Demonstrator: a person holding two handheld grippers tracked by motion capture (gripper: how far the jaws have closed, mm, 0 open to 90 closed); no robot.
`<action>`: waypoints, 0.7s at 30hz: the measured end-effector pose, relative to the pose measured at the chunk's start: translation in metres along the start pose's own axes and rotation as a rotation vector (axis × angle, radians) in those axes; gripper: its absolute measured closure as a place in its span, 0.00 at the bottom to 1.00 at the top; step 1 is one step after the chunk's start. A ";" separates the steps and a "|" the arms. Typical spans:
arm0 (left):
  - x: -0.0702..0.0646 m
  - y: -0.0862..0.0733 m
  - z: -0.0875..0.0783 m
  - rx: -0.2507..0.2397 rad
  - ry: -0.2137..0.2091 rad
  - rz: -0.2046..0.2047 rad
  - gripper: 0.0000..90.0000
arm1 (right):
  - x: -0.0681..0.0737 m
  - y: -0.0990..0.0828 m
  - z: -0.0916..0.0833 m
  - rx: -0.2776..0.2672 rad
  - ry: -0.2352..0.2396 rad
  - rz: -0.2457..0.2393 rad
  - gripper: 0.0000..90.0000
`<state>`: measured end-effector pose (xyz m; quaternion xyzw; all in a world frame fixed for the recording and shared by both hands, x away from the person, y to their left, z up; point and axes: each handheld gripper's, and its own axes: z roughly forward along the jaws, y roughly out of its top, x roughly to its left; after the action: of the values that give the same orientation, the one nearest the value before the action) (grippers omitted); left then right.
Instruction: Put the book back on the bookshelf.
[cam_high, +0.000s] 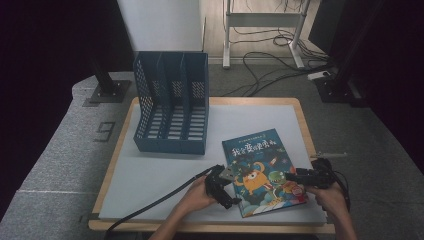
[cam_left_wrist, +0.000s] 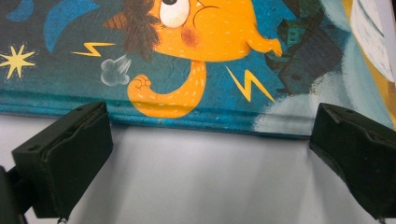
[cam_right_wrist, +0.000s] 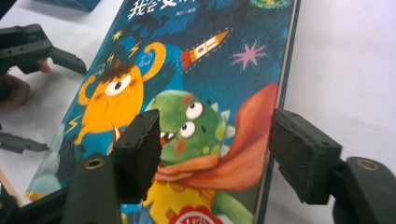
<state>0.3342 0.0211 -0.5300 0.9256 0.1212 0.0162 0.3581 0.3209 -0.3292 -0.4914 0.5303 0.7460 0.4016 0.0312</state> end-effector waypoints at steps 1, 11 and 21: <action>0.000 0.000 0.000 0.000 0.000 0.000 0.00 | 0.001 -0.001 -0.002 0.003 -0.002 -0.003 0.39; 0.000 0.000 0.000 0.000 0.000 0.001 0.00 | -0.003 -0.007 -0.014 -0.005 0.061 0.016 0.43; 0.000 0.000 0.000 0.000 0.000 0.001 0.00 | -0.001 0.000 -0.019 -0.033 0.100 0.035 0.41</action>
<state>0.3342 0.0212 -0.5300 0.9257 0.1207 0.0163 0.3581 0.3121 -0.3411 -0.4788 0.5217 0.7306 0.4405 -0.0045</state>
